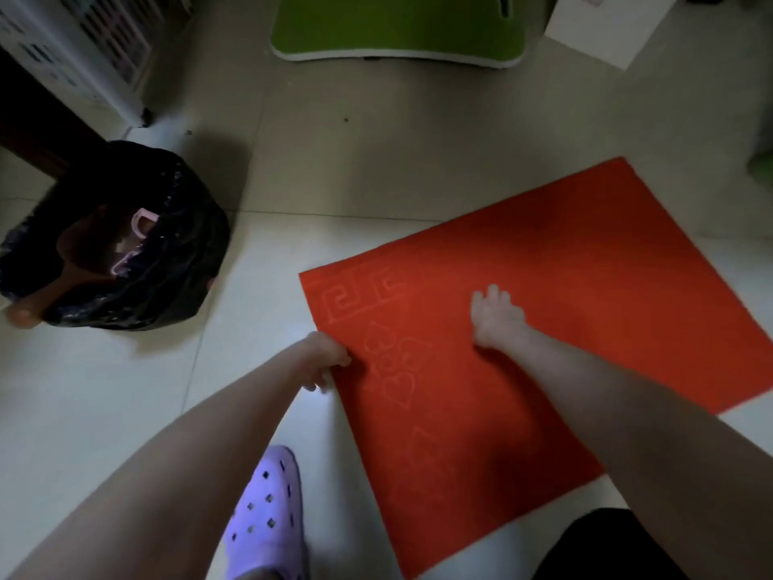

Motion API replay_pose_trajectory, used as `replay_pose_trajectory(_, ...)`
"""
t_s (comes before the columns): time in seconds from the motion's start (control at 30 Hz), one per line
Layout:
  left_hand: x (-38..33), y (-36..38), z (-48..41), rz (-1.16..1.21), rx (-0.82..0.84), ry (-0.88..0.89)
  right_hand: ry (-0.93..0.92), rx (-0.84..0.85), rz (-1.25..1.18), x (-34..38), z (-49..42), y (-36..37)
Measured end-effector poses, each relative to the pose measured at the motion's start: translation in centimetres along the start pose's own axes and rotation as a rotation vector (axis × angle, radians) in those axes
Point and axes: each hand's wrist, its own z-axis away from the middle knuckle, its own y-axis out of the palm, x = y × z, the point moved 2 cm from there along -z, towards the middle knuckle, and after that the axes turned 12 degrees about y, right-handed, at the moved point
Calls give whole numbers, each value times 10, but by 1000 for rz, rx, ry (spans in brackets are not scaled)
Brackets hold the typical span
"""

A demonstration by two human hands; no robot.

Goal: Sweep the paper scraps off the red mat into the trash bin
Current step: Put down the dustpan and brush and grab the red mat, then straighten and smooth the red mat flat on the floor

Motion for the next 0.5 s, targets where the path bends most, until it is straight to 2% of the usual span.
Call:
replay_pose_trajectory(0.07, -2, 26, -14, 215, -146, -81, 54, 13, -34, -30, -11, 13)
replay_pose_trajectory(0.3, 10, 52, -47, 249, -494, -238, -53, -84, -64, -50, -25, 22)
replay_pose_trajectory(0.5, -5, 32, -56, -74, -610, -173, 11, -61, -70, -53, -16, 34)
